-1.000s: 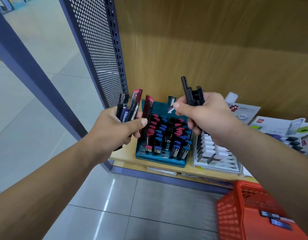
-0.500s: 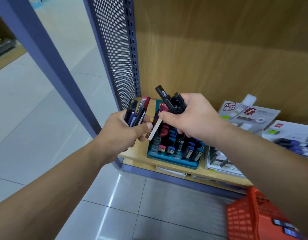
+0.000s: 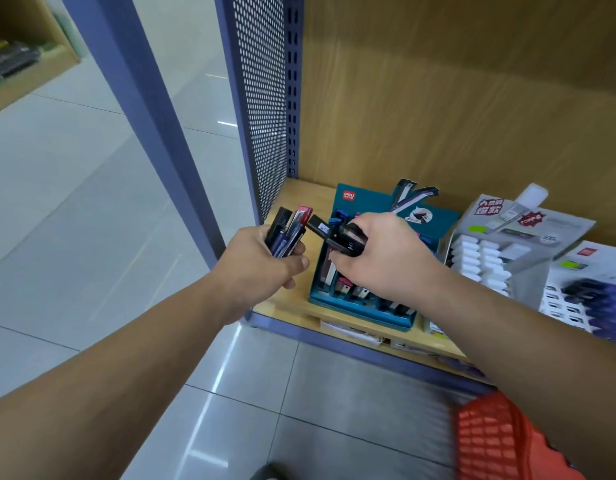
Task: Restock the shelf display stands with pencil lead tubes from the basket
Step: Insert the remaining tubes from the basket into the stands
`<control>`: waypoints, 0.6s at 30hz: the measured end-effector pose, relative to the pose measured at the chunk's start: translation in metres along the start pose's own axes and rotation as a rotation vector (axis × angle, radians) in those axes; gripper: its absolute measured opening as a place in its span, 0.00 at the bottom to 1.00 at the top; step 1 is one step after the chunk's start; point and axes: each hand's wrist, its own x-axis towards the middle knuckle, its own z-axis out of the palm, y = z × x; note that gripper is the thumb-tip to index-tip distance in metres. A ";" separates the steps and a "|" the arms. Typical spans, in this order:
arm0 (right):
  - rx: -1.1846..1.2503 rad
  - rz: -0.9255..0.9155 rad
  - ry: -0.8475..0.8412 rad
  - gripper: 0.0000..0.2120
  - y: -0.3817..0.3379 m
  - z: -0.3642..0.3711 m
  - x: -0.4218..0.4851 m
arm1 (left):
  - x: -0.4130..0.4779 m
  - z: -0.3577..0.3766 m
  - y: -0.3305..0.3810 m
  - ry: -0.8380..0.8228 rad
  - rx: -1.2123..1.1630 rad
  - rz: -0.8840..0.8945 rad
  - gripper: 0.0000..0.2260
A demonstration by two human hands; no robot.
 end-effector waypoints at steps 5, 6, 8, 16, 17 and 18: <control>0.040 0.072 0.065 0.14 0.007 0.001 0.002 | 0.001 0.000 -0.002 0.005 -0.001 -0.006 0.07; 0.073 0.091 0.082 0.15 0.008 -0.003 0.004 | 0.001 0.000 -0.003 0.004 0.000 -0.008 0.07; 0.098 0.096 0.105 0.17 0.007 -0.009 0.011 | 0.002 0.001 -0.004 -0.004 0.002 -0.008 0.07; 0.012 0.034 0.037 0.15 -0.006 -0.015 0.033 | 0.008 0.005 -0.004 0.005 -0.006 -0.003 0.08; -0.001 0.027 0.019 0.14 -0.006 -0.014 0.033 | 0.008 0.005 -0.004 0.003 -0.001 -0.003 0.08; -0.013 0.022 0.002 0.13 -0.007 -0.013 0.032 | 0.008 0.005 -0.004 0.003 0.003 -0.003 0.08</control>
